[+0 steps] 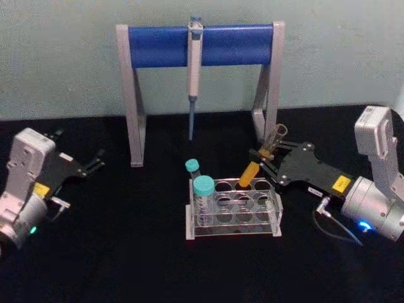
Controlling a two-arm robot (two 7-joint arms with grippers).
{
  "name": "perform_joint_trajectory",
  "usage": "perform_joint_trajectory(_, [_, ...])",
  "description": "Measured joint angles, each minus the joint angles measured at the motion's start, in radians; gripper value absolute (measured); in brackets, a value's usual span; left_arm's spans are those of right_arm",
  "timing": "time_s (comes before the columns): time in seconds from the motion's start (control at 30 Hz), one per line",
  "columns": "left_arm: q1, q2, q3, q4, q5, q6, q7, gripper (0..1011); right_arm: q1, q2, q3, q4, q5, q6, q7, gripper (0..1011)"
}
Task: Pick up the test tube from the test tube rack, shake it, then place it back into the test tube rack.
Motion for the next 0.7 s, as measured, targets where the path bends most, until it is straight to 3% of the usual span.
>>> perform_joint_trajectory(0.37, [0.0,0.0,0.0,0.0,0.0,0.0,0.0,1001,0.0,0.0,-0.001,0.001,0.0,-0.001,0.001,224])
perform_joint_trajectory(0.7, [0.0,0.0,0.0,0.0,0.0,0.0,0.0,1001,0.048,-0.012,-0.043,0.01,0.01,0.03,0.027,224])
